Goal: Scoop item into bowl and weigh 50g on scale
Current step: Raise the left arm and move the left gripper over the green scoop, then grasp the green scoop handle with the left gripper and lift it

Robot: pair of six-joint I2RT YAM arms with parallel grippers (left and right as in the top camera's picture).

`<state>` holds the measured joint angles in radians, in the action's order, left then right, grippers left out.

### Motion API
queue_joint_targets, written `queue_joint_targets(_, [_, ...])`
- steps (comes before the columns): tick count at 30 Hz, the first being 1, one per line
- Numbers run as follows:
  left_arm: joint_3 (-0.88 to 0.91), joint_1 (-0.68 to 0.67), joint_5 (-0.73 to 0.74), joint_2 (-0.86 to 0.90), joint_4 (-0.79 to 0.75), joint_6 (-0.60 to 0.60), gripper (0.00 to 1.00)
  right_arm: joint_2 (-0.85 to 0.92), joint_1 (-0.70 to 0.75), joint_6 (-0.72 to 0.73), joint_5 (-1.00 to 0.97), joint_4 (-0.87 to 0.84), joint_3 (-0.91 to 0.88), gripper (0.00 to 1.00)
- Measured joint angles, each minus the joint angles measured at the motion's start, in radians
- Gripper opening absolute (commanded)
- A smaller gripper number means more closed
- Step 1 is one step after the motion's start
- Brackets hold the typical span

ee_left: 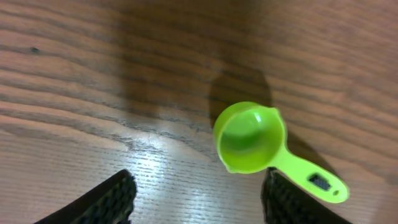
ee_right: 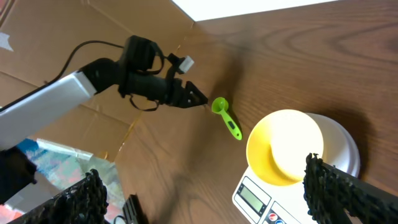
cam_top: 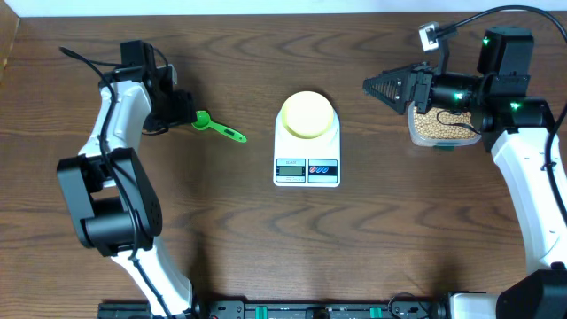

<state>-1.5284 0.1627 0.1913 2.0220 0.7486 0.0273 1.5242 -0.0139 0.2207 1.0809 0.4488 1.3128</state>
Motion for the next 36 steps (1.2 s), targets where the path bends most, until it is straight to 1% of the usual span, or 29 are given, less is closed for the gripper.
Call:
queue_joint_targets(8, [0.0, 0.0, -0.014, 0.064, -0.018, 0.005, 0.63, 0.0, -0.012, 0.018, -0.016, 0.0, 0.0, 0.99])
queue_joint_targets(18, [0.0, 0.0, -0.015, 0.065, -0.108, 0.007, 0.63, 0.0, -0.012, 0.038, -0.024, 0.0, 0.0, 0.99])
queue_joint_targets(22, [0.0, 0.0, -0.015, 0.065, -0.128, 0.006, 0.6, 0.0, -0.012, 0.043, -0.024, 0.0, 0.0, 0.99])
queue_joint_targets(31, [0.0, 0.0, -0.015, 0.065, -0.124, 0.007, 0.59, 0.0, -0.012, 0.056, -0.026, 0.0, 0.0, 0.99])
queue_joint_targets(36, [0.0, 0.0, -0.014, 0.065, -0.095, 0.007, 0.6, 0.0, -0.012, 0.057, -0.027, -0.001, 0.0, 0.99])
